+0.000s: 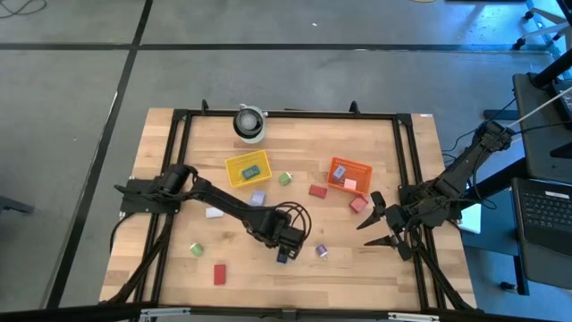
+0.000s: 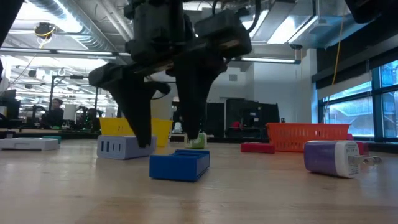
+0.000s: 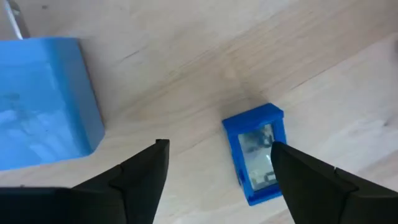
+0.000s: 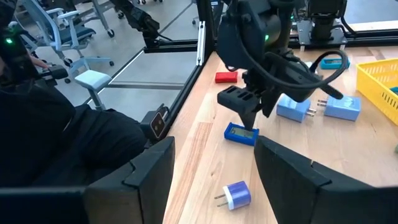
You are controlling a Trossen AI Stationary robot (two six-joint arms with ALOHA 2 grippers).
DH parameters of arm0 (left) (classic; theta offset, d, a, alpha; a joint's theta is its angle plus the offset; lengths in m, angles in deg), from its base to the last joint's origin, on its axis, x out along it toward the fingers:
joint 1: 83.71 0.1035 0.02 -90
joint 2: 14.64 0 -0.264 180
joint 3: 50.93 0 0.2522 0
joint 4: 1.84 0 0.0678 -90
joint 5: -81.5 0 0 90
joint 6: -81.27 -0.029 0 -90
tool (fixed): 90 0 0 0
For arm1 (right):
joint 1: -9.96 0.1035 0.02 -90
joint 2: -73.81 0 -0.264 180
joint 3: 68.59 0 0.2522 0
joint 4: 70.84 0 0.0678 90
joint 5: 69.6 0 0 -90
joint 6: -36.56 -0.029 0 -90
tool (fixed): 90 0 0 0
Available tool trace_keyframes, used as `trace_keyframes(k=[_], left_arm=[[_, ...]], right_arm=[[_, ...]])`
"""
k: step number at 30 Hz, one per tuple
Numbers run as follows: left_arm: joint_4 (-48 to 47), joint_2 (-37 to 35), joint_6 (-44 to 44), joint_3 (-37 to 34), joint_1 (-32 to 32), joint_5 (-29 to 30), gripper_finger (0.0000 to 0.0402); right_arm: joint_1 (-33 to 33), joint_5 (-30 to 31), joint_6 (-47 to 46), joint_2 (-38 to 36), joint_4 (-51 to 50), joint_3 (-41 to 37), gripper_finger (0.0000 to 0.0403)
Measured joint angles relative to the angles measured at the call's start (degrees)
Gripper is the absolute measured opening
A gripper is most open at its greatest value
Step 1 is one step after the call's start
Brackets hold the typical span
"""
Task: Pick & Place Office items
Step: Put the blue digital clock into the yellow bin
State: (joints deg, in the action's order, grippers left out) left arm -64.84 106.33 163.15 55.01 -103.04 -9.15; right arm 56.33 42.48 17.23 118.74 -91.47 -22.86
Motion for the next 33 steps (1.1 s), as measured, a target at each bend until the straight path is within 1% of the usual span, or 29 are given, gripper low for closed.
trace_keyframes(k=[4, 12, 19, 23, 28, 33], left_arm=[[1.4, -0.2, 0.1, 0.0, -0.4, -0.5, 0.0283], [7.9, -0.4, 3.2, 0.2, -1.3, -0.5, 0.0283], [6.4, 0.0, 3.3, 0.2, -1.6, -0.5, 0.0283], [4.8, 0.0, 3.8, 0.2, -1.5, 0.9, 0.0283], [5.5, 1.8, 3.6, 0.2, -1.4, 0.7, 0.0283], [8.8, 3.3, 3.3, 0.4, -1.4, -0.9, 0.0283]], right_arm=[[0.0, 0.0, 0.0, 0.0, 0.0, 0.0, 0.0222], [0.0, 0.0, 0.2, 0.0, 0.0, 0.0, 0.0222], [0.0, 0.0, 0.2, 0.0, 0.0, 0.0, 0.0222], [0.0, 0.0, 0.2, 0.0, 0.0, 0.0, 0.0222], [0.0, 0.0, 0.2, 0.0, 0.0, 0.0, 0.0222], [0.0, 0.0, 0.2, 0.0, 0.0, 0.0, 0.0222]])
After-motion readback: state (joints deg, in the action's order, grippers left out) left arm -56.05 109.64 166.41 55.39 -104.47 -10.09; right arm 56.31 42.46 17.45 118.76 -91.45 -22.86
